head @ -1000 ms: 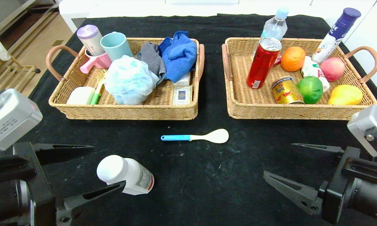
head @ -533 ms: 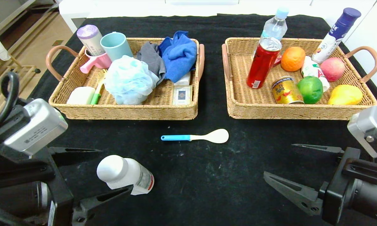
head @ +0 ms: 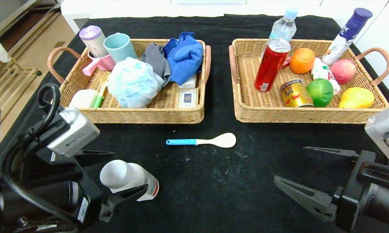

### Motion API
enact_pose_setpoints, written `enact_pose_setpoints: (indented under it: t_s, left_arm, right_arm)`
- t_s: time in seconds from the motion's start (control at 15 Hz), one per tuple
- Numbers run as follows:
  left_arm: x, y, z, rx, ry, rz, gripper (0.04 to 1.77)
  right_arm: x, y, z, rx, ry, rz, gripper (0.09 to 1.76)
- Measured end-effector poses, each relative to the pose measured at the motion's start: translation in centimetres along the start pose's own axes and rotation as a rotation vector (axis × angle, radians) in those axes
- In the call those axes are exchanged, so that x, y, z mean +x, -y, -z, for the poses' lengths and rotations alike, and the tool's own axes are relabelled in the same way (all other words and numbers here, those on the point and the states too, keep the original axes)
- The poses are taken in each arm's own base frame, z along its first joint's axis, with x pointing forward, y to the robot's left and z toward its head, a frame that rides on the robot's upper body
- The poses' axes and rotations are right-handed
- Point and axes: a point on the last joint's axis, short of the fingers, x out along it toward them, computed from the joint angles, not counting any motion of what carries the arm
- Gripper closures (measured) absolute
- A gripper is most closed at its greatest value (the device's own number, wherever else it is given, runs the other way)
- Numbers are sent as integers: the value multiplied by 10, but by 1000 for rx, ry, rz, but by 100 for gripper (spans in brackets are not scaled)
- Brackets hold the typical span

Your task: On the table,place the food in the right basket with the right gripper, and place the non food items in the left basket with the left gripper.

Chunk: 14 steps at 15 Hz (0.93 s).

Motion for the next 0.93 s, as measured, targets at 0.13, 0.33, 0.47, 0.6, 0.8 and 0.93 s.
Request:
enact_pose_setpoints:
  t_s: [0.13,0.33,0.47,0.6,0.8,0.93]
  left_arm:
    - [5,2,1,5,4,-3,10]
    - [13,5,6,27,20,-12,10]
    - [16,6,11,30,18,-35,9]
    - [19,7,15,31,18,-39,9]
    - [24,7,14,27,73,-51,9]
    - [30,9,15,27,95,-61,9]
  right_arm:
    - [0,0,0,0,2,0,14]
    - [-1,0,0,0,3,0,14]
    - [-1,1,0,0,4,3,14]
    - [-1,1,-1,1,4,7,14]
    - [-1,1,-1,2,5,7,14]
    - [-1,2,-1,2,7,8,14]
